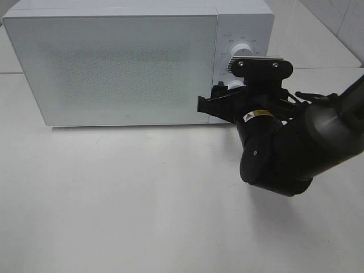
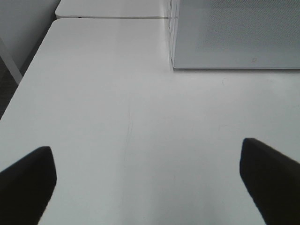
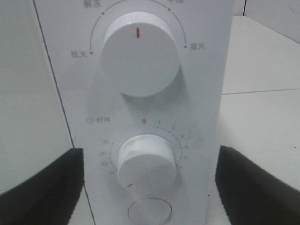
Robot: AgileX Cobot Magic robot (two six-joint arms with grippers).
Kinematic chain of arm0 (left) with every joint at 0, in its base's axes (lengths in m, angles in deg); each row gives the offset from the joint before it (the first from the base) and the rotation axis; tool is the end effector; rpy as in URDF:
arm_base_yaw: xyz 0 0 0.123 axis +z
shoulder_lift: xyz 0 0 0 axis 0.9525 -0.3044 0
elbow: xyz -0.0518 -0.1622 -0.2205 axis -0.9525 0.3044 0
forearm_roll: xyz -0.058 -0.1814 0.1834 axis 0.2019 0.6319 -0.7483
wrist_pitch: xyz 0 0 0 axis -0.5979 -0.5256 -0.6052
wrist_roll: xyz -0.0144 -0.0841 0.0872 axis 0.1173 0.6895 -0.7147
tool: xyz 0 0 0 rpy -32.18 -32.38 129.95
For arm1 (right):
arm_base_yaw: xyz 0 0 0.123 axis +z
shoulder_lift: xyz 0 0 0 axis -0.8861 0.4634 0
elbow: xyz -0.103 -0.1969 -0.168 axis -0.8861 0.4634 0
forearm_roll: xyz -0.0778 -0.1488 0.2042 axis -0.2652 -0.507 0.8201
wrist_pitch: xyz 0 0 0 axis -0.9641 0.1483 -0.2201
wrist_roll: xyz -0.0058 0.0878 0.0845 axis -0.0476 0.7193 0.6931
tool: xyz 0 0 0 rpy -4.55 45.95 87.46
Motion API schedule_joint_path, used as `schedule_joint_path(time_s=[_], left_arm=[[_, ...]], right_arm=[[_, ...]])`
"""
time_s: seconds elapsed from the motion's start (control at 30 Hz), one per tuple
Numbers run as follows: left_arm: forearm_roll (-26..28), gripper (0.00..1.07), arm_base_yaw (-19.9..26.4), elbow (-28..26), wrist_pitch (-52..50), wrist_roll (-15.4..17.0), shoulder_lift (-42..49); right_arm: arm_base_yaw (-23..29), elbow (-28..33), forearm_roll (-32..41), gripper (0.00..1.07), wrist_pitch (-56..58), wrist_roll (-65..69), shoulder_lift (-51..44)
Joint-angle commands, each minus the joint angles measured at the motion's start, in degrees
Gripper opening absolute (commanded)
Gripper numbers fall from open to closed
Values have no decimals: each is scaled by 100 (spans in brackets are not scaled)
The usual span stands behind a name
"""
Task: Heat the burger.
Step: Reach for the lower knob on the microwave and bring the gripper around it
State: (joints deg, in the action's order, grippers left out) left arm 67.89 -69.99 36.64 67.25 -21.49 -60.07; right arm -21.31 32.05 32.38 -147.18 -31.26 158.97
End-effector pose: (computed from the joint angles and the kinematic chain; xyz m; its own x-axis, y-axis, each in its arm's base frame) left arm 0.0378 -0.0023 0.2743 -0.4415 -0.0071 -0.8972 -0.0068 1.0000 -0.0045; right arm 0.3254 0.1595 0.1148 -0.0939 0.0439 -0.9946 0.1669 0.9856 0.0277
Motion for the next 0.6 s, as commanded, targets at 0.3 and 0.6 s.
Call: schedule_joint_path(time_s=[0.3, 0.6], left_arm=[[11, 101, -29, 6, 17, 46, 115], [11, 101, -29, 6, 17, 46, 115]], right_arm=[[-241, -309, -218, 76, -1071, -34, 275], [-241, -550, -212, 76, -1066, -29, 544]])
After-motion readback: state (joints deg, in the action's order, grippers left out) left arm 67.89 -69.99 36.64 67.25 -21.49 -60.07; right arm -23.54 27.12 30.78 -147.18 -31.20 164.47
